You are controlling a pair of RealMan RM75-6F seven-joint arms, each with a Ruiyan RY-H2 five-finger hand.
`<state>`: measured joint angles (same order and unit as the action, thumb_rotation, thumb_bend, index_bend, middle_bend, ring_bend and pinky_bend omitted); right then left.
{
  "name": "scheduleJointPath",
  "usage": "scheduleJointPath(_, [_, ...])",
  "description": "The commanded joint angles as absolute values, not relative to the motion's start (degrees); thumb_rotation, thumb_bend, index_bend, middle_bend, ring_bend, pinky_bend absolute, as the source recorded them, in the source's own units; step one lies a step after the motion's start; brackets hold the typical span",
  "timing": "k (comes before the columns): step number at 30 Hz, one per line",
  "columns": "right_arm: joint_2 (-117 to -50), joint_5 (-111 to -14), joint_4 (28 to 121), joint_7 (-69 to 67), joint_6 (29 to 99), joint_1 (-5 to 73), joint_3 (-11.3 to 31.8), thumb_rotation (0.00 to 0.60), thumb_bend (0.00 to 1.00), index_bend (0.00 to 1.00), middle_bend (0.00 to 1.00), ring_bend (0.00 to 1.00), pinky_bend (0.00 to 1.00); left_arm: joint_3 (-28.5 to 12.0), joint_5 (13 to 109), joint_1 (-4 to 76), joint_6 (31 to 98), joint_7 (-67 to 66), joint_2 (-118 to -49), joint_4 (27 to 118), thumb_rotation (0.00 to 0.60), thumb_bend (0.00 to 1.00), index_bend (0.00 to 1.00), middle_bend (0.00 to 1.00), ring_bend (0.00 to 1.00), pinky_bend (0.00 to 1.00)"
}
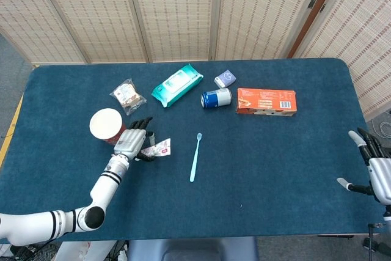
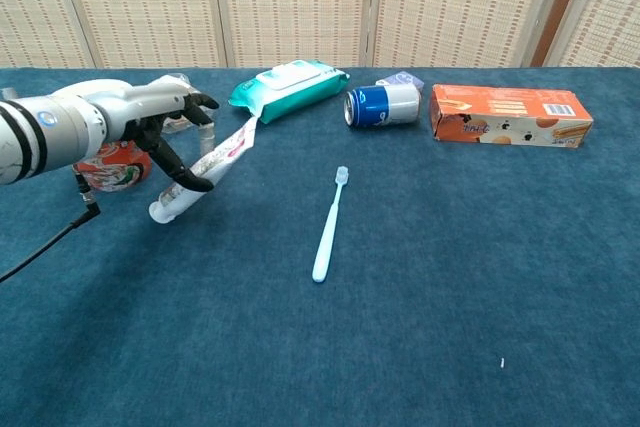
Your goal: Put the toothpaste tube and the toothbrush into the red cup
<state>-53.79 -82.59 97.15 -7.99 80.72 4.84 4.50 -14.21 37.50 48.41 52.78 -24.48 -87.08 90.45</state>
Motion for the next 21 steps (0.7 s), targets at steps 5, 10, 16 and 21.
scheduleJointPath(5, [-53.84, -82.52, 97.16, -7.81, 80.6, 4.89, 4.48, 0.6, 0.0, 0.05, 0.04, 0.0, 0.25, -14.91, 38.21, 47.77, 52.19, -21.08, -85.38, 92.05, 0.6, 0.37, 0.6, 0.0, 0.0, 0.0])
scheduleJointPath(10, [-53.92, -82.48, 97.17, -7.62, 80.52, 4.94, 4.47, 0.6, 0.0, 0.05, 0.04, 0.0, 0.25, -15.01, 39.72, 47.46, 53.03, -19.76, -84.34, 93.9, 0.6, 0.37, 0.6, 0.0, 0.0, 0.0])
scheduleJointPath(16, [-54.04, -82.48, 97.23, -7.28, 80.35, 5.04, 4.41, 0.6, 0.0, 0.05, 0.04, 0.0, 0.25, -15.49, 41.24, 47.55, 54.82, -19.37, -82.87, 97.5, 0.6, 0.37, 0.6, 0.0, 0.0, 0.0])
scheduleJointPath(21, [-54.06, -82.47, 97.26, -7.22, 80.32, 5.06, 4.4, 0.6, 0.0, 0.05, 0.04, 0.0, 0.25, -16.13, 41.9, 47.88, 56.82, -20.09, -81.54, 100.24, 0.6, 0.37, 0.61, 0.0, 0.0, 0.0])
